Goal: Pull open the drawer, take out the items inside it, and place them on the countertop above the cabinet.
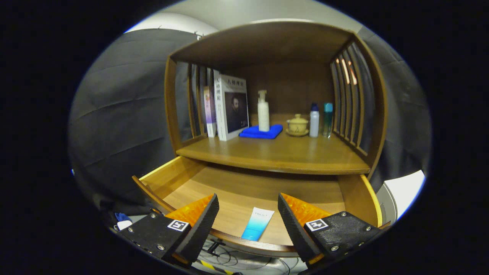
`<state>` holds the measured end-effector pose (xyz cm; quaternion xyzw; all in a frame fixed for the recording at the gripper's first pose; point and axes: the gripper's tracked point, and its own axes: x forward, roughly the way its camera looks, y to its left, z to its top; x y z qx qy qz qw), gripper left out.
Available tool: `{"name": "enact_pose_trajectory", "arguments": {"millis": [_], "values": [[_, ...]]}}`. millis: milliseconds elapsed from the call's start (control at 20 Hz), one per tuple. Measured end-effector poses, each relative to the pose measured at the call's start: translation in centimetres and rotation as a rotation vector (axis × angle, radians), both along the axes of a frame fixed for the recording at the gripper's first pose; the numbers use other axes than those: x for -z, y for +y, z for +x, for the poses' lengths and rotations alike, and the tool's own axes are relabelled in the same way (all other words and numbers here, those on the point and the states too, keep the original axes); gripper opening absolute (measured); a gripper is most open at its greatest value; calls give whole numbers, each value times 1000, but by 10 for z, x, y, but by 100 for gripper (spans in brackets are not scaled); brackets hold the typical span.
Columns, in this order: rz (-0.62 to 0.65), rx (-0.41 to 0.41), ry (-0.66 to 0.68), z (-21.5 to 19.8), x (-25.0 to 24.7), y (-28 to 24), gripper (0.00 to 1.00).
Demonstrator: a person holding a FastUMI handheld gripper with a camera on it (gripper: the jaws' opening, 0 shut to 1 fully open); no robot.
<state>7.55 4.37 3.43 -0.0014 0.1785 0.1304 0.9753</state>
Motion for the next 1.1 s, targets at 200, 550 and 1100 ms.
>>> {"name": "enact_pose_trajectory", "arguments": {"millis": [200,550,1100], "values": [[-4,3,160,27,10,-4,95],[-70,-24,453,46,64,0,94],[-95,50,806,35,124,-2,90]]}}
